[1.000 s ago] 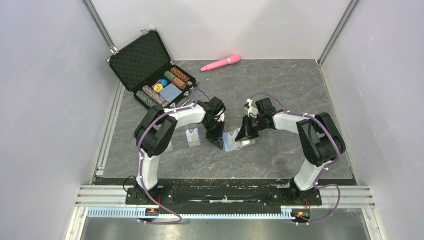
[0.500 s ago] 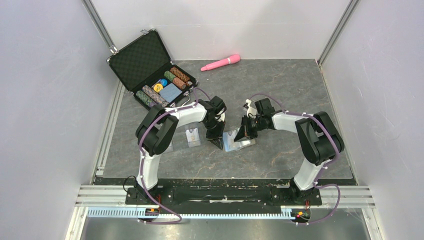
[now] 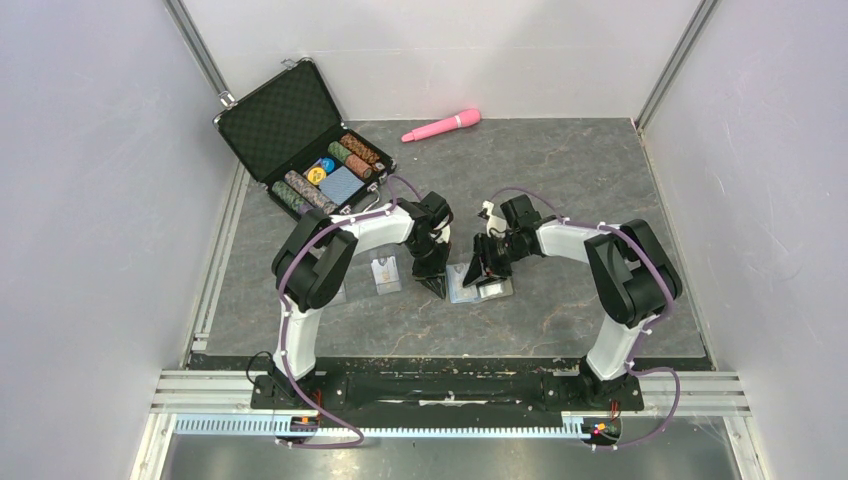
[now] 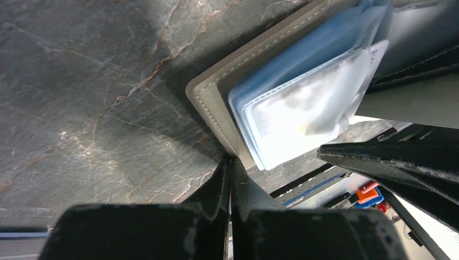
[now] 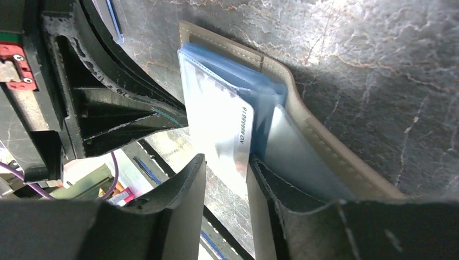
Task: Put the credit cards into the card holder
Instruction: Insert the credit card into the card holder.
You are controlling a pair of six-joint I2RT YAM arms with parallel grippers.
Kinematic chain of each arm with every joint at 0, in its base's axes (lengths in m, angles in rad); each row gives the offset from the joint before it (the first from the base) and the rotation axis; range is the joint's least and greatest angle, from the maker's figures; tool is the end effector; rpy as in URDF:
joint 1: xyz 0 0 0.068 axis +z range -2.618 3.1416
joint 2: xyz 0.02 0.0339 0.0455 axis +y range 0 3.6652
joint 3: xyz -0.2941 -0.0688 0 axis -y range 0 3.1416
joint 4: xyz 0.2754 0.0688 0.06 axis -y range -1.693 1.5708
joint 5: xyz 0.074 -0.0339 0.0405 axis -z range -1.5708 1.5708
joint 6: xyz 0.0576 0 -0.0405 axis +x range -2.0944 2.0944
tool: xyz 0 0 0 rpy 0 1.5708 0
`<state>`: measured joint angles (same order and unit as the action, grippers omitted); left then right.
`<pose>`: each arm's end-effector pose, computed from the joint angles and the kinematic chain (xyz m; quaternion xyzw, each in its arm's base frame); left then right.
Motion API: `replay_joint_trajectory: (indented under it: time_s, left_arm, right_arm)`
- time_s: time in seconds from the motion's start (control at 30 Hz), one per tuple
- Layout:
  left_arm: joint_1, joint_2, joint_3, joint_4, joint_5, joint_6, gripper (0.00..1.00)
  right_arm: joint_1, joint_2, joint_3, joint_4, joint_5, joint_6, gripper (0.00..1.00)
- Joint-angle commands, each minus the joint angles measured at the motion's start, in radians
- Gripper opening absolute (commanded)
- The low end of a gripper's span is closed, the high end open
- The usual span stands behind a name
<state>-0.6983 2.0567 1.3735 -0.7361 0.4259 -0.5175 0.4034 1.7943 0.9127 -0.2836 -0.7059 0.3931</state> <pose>0.3124 -0.2933 0.1212 -0.1039 -0.9692 0.2152 0.0596 0.3101 0.1730 0.1176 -0.0744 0.9188 0.3854 0.0429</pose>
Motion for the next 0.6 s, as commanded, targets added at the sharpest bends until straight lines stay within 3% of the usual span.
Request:
replay_joint_trajectory:
  time_s: [0.0, 0.27, 0.37, 0.57]
  left_arm:
    - [-0.01, 0.069, -0.01, 0.09, -0.134, 0.077, 0.02]
    - [-0.009, 0.068, -0.004, 0.09, -0.133, 0.078, 0.02]
    - [-0.009, 0.068, 0.003, 0.09, -0.13, 0.078, 0.02]
    - [-0.01, 0.08, 0.029, 0.089, -0.107, 0.074, 0.02]
  right_arm:
    - [0.024, -0.021, 0.033, -0.126, 0.059, -0.061, 0.4]
    - [0.024, -0.05, 0.054, -0.174, 0.111, -0.094, 0.59]
    - [0.023, -0.038, 0.057, -0.153, 0.096, -0.086, 0.57]
    - [0.043, -0.01, 0.055, -0.099, 0.057, -0.054, 0.42]
